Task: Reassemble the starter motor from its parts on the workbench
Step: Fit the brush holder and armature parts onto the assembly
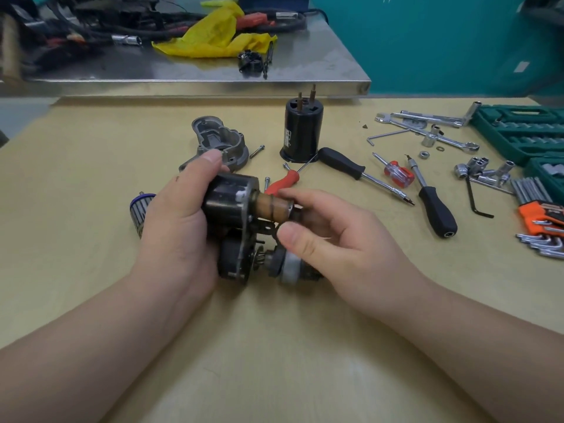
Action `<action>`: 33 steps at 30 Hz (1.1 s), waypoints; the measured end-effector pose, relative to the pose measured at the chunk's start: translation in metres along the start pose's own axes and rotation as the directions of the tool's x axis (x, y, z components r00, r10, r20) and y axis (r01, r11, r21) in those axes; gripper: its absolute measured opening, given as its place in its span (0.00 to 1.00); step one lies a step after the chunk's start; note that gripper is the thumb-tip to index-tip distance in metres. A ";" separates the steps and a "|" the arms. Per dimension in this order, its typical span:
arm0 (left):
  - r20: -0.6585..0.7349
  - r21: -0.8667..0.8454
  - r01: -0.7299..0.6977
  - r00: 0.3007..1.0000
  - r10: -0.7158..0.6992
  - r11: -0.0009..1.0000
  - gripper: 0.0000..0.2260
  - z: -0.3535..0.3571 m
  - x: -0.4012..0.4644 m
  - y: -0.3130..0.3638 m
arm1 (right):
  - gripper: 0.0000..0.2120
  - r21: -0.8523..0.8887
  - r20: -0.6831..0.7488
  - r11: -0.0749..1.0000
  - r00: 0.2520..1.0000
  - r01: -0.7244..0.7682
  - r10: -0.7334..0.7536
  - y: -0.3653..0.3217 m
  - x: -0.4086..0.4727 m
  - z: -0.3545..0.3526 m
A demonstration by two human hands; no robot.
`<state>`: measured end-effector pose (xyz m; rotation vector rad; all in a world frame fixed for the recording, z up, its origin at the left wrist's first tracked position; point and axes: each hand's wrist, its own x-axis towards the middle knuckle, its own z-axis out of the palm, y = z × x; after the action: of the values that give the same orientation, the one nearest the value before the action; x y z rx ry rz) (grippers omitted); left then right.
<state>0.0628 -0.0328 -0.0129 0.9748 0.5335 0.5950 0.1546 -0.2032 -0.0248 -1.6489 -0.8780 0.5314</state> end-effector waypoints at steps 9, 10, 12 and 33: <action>0.017 0.108 -0.175 0.985 0.174 0.979 0.10 0.003 -0.011 -0.006 | 0.17 -0.115 -0.129 0.987 0.983 0.113 -0.128 0.003 -0.004 0.014; 0.023 0.113 -0.179 0.984 0.178 0.977 0.09 0.003 -0.011 -0.005 | 0.17 -0.136 -0.125 0.984 0.983 0.114 -0.131 0.003 -0.003 0.013; 0.022 0.116 -0.183 0.983 0.182 0.976 0.09 0.003 -0.011 -0.004 | 0.16 -0.179 -0.118 0.978 0.985 0.106 -0.128 0.002 -0.001 0.010; -0.054 0.073 -0.053 0.997 0.057 0.996 0.15 -0.002 -0.005 -0.005 | 0.03 -0.069 -0.061 0.993 0.994 -0.098 0.094 0.002 -0.003 0.001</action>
<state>0.0593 -0.0372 -0.0175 1.0455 0.5820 0.6576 0.1525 -0.2057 -0.0276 -1.7706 -0.7867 0.5208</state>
